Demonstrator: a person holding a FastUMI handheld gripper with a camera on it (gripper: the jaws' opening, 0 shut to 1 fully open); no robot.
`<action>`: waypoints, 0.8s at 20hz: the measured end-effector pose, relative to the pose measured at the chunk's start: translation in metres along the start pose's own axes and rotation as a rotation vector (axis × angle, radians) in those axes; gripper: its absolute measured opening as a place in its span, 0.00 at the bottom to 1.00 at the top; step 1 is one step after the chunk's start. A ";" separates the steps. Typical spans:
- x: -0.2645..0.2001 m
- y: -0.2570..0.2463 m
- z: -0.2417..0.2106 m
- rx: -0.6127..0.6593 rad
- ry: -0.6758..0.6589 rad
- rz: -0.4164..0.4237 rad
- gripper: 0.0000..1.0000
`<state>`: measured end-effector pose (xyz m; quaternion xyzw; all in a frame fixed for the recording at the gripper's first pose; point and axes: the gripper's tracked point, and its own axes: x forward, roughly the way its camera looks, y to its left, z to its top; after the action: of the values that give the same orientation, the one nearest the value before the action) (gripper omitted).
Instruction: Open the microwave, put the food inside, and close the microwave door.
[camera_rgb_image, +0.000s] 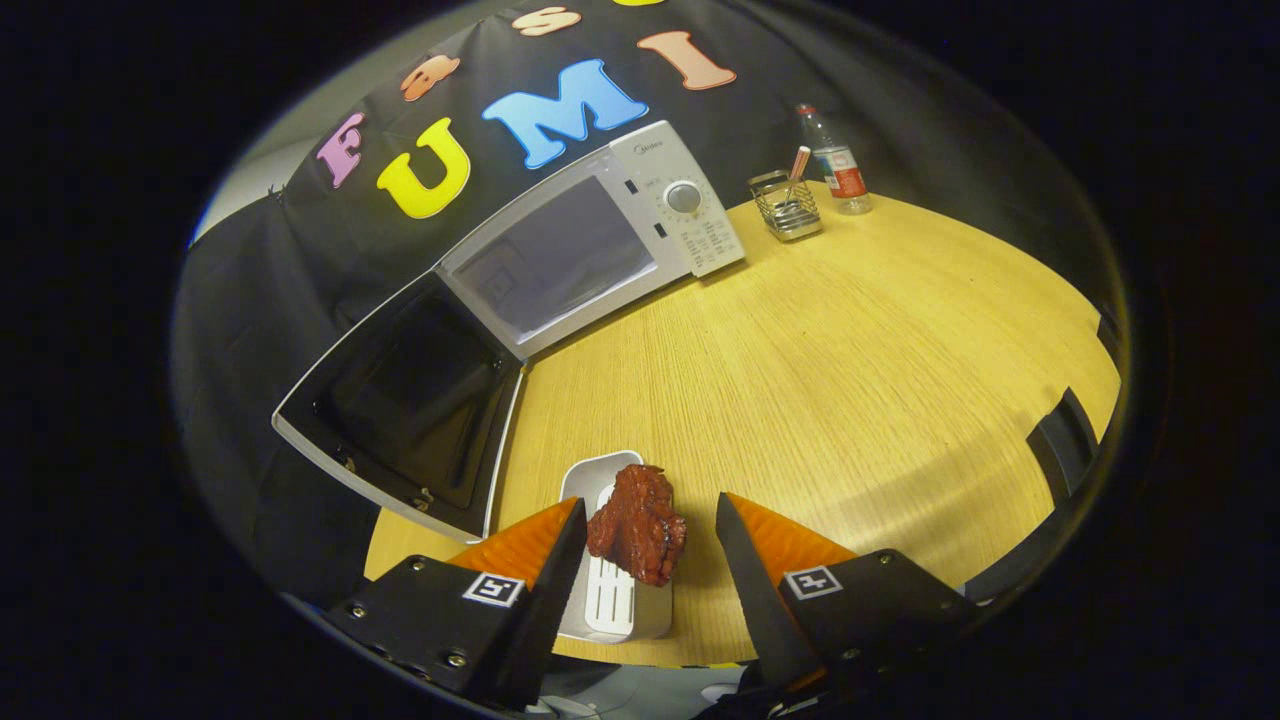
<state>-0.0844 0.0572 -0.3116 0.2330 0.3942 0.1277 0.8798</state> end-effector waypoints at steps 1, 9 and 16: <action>0.002 0.000 -0.004 0.011 0.013 0.003 0.80; 0.000 0.010 0.008 0.055 0.002 0.023 0.10; -0.005 0.027 0.033 -0.030 -0.005 0.049 0.10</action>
<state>-0.0643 0.0682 -0.2755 0.2296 0.3842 0.1545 0.8808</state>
